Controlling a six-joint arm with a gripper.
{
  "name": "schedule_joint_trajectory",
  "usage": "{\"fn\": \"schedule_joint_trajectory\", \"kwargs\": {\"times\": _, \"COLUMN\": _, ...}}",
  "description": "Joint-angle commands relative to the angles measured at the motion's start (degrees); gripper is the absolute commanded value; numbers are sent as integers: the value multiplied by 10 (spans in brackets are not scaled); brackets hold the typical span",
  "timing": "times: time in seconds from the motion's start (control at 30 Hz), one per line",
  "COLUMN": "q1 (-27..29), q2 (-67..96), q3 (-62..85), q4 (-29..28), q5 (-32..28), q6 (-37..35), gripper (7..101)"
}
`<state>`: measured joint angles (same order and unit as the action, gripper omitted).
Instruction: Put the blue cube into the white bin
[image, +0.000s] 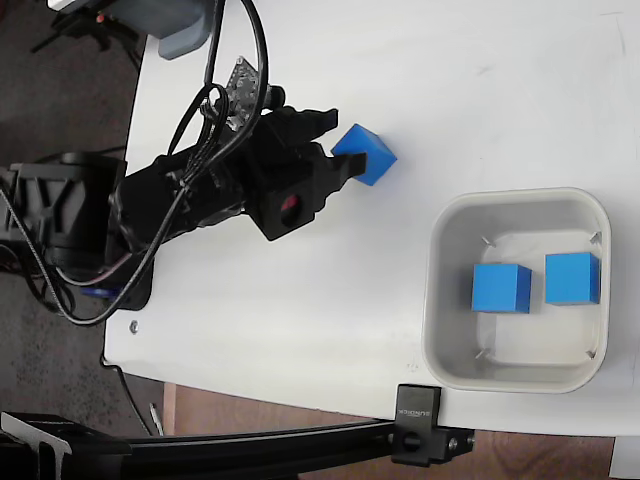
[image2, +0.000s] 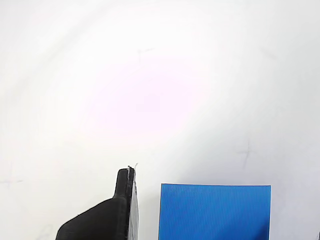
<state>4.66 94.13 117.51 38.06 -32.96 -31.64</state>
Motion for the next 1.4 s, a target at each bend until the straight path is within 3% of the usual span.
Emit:
{"fn": "schedule_joint_trajectory", "kwargs": {"times": 0.03, "q1": 1, "q2": 20, "q3": -4, "q4": -19, "q5": -18, "q6": 4, "gripper": 1000}}
{"fn": "schedule_joint_trajectory", "kwargs": {"times": 1.4, "q1": -16, "q2": -21, "q3": 71, "q4": -165, "q5": -22, "q6": 46, "gripper": 995}}
